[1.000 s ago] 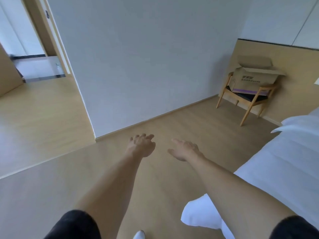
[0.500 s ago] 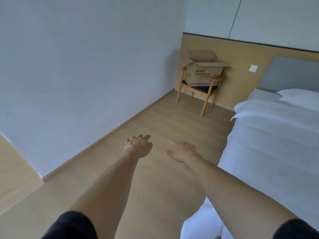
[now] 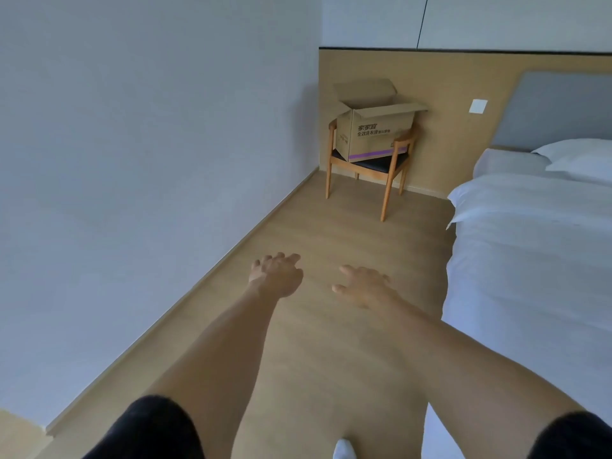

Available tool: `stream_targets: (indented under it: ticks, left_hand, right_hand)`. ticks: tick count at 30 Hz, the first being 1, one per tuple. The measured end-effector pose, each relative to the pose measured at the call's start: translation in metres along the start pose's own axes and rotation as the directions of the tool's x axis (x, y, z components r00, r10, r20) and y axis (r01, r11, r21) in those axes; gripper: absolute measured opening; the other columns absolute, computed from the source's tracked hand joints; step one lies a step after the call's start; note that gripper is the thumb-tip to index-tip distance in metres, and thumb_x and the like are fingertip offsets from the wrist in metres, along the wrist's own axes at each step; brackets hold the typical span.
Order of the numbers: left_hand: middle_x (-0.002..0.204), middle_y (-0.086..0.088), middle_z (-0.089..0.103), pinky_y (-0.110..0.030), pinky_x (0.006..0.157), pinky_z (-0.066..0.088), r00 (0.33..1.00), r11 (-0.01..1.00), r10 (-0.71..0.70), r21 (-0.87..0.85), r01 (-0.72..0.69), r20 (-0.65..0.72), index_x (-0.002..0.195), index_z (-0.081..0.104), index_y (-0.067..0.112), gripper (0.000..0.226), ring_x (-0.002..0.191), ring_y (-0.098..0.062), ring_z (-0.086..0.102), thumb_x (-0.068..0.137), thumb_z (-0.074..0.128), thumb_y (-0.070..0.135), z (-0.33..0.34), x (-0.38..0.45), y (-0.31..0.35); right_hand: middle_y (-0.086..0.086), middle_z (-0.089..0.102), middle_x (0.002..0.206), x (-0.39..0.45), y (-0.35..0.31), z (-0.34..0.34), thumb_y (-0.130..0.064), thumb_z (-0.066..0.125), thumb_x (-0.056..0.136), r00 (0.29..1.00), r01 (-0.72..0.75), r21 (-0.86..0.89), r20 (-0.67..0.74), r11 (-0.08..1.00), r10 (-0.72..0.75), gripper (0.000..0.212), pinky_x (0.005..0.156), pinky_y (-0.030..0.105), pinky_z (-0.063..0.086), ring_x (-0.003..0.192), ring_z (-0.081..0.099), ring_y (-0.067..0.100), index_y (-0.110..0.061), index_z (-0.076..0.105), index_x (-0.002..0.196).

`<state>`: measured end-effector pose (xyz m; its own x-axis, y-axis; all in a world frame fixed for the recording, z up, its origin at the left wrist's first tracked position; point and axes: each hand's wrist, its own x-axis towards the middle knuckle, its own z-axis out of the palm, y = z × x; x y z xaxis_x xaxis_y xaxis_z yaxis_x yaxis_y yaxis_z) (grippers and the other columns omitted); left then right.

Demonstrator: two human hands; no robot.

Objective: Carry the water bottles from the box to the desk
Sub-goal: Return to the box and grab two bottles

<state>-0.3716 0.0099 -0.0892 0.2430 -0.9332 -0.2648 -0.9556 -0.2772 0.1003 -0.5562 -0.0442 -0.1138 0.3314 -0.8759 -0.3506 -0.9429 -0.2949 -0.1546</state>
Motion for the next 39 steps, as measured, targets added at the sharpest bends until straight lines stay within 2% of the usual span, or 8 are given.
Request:
stream_targets:
  ticks: [12,21,25,30,35,39]
  left_hand:
    - [0.152,-0.004,0.044,-0.043,0.113,0.030,0.993,0.993,0.117,-0.012,-0.117,-0.023,0.155,0.032,0.032,0.051,0.138,-0.029,0.041,0.105,0.032,0.038,-0.060,0.192,0.073]
    - [0.146,-0.008,0.049,-0.044,0.108,0.034,0.968,0.968,0.249,0.005,-0.249,0.004,0.149,0.040,0.027,0.047,0.132,-0.031,0.045,0.104,0.032,0.035,-0.081,0.355,0.119]
    - [0.143,-0.009,0.052,-0.047,0.106,0.037,0.947,0.947,0.322,0.010,-0.322,0.008,0.148,0.041,0.024,0.046,0.128,-0.031,0.048,0.104,0.032,0.031,-0.102,0.436,0.131]
    - [0.147,-0.010,0.050,-0.051,0.110,0.038,0.918,0.917,0.396,0.032,-0.397,0.030,0.152,0.037,0.032,0.048,0.132,-0.033,0.047,0.104,0.031,0.032,-0.143,0.541,0.148]
    - [0.150,-0.009,0.049,-0.051,0.111,0.036,0.893,0.894,0.446,0.028,-0.448,0.064,0.152,0.036,0.034,0.046,0.136,-0.032,0.045,0.105,0.036,0.033,-0.156,0.616,0.180]
    - [0.144,-0.007,0.054,-0.049,0.106,0.038,0.874,0.876,0.481,0.005,-0.483,0.071,0.145,0.044,0.032,0.041,0.132,-0.030,0.049,0.104,0.039,0.035,-0.157,0.662,0.204]
  right_hand:
    - [0.012,0.044,0.152,0.158,0.068,-0.100,-0.057,0.044,0.098,0.998,-0.067,0.012,-0.018,0.998,0.067,0.064,0.113,0.046,0.034,0.140,0.041,0.032,-0.029,0.030,0.155]
    - [0.011,0.037,0.158,0.278,0.116,-0.154,-0.057,0.038,0.100,0.981,-0.191,0.010,-0.029,0.981,0.191,0.066,0.114,0.049,0.030,0.144,0.036,0.033,-0.032,0.021,0.159]
    - [0.008,0.039,0.157,0.338,0.132,-0.179,-0.054,0.041,0.098,0.965,-0.255,0.072,-0.052,0.964,0.259,0.063,0.115,0.050,0.027,0.144,0.035,0.030,-0.033,0.027,0.156]
    - [0.004,0.048,0.150,0.409,0.150,-0.215,-0.052,0.042,0.093,0.927,-0.352,0.160,-0.080,0.922,0.367,0.058,0.111,0.049,0.029,0.138,0.041,0.029,-0.031,0.040,0.147]
    - [0.004,0.048,0.148,0.463,0.174,-0.238,-0.054,0.044,0.093,0.893,-0.427,0.178,-0.074,0.887,0.445,0.061,0.113,0.050,0.026,0.138,0.040,0.027,-0.031,0.037,0.149]
    - [0.002,0.051,0.145,0.502,0.195,-0.248,-0.055,0.042,0.094,0.883,-0.439,0.191,-0.092,0.878,0.461,0.060,0.112,0.049,0.029,0.136,0.042,0.026,-0.031,0.038,0.148]
